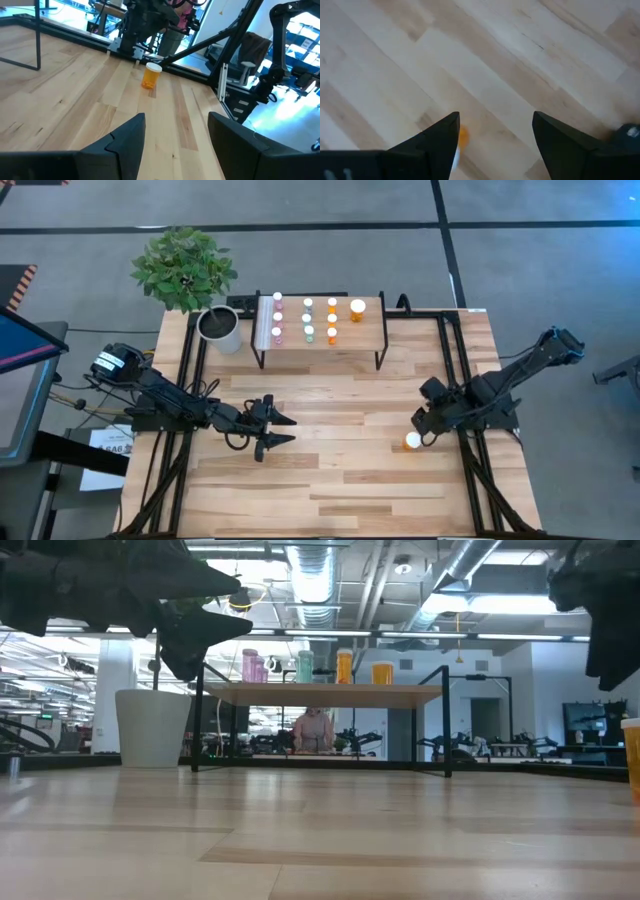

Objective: Pick and place medicine bottles onto shelf by color
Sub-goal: Put the big orange pill bottle aligned with the other big orange pill bottle on the shelf

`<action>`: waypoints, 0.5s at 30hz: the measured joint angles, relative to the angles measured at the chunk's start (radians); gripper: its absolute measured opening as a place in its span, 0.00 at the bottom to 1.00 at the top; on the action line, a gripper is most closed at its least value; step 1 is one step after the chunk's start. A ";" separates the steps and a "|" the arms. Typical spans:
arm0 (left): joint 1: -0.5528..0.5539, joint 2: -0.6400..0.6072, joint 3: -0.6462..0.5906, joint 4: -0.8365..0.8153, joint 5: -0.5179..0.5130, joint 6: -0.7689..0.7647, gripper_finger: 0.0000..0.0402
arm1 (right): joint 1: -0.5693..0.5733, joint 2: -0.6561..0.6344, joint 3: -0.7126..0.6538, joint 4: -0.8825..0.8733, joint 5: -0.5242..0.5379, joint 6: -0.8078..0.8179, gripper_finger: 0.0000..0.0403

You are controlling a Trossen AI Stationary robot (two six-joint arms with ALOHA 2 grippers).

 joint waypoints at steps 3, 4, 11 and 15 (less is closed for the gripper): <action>0.000 0.000 0.000 0.000 0.000 0.000 0.51 | -0.029 0.000 0.000 -0.018 0.006 0.093 0.70; 0.000 0.000 0.000 0.000 0.000 0.000 0.51 | -0.038 0.000 0.000 -0.024 0.000 0.087 0.70; 0.000 0.000 0.000 0.000 0.000 0.000 0.51 | -0.065 0.000 0.000 -0.006 -0.061 -0.040 0.71; 0.000 0.000 0.000 0.000 0.000 0.000 0.51 | -0.065 0.000 0.000 0.008 -0.072 -0.053 0.71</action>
